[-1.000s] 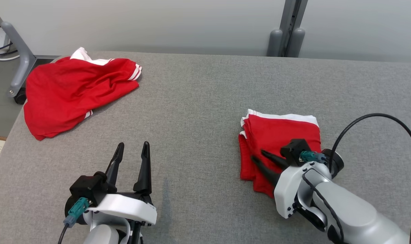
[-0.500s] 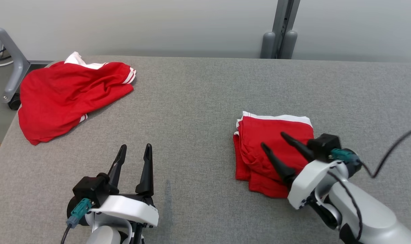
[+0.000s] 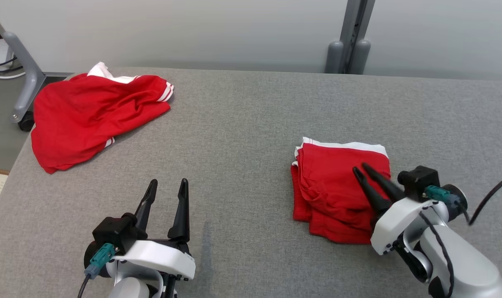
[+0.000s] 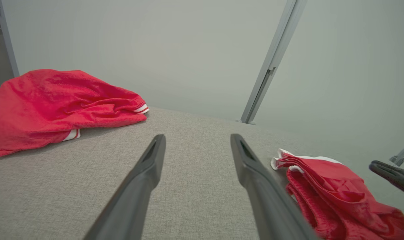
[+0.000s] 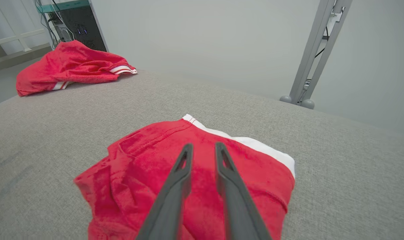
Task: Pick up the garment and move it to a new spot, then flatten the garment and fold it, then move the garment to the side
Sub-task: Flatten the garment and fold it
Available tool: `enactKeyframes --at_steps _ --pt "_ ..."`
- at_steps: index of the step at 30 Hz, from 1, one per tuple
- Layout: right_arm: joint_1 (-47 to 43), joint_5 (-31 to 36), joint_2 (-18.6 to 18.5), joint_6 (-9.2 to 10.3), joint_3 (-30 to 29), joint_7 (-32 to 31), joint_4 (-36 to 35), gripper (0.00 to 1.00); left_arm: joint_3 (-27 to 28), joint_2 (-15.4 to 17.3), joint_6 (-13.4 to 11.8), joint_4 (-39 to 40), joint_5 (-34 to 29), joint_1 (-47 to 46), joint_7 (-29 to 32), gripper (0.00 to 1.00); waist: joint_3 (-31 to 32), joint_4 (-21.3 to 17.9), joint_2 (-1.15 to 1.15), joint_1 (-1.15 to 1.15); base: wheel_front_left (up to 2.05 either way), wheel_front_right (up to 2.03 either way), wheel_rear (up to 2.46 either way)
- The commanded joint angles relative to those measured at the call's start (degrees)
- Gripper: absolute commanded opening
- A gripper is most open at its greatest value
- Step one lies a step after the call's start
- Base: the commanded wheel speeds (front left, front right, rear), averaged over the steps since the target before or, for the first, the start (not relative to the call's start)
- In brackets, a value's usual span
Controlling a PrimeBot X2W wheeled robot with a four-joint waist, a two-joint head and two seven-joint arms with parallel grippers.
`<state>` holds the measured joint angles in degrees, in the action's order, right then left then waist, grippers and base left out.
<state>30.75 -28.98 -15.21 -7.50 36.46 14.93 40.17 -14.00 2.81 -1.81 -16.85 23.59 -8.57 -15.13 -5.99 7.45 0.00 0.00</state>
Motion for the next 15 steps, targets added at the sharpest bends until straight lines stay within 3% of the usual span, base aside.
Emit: enactKeyframes --at_steps 1,8,15 --pt "-0.84 0.49 -0.10 0.02 0.16 0.38 0.34 0.00 0.06 0.18 0.19 -0.06 -0.46 -0.21 -0.02 1.00 -0.07 0.23 0.00 0.00 0.00 0.00 0.00" --pt "-1.01 3.19 1.64 0.01 2.26 0.36 2.56 0.00 -0.22 0.20 0.38 -0.16 -0.51 -0.44 -0.02 1.00 -0.23 1.24 0.00 0.00 0.00 0.00 0.00" --pt "0.39 6.25 3.32 0.02 8.68 0.36 3.63 0.00 -0.14 0.19 0.27 -0.10 -0.80 -0.16 -0.02 1.00 -0.36 1.28 0.00 0.00 0.00 0.00 0.00"
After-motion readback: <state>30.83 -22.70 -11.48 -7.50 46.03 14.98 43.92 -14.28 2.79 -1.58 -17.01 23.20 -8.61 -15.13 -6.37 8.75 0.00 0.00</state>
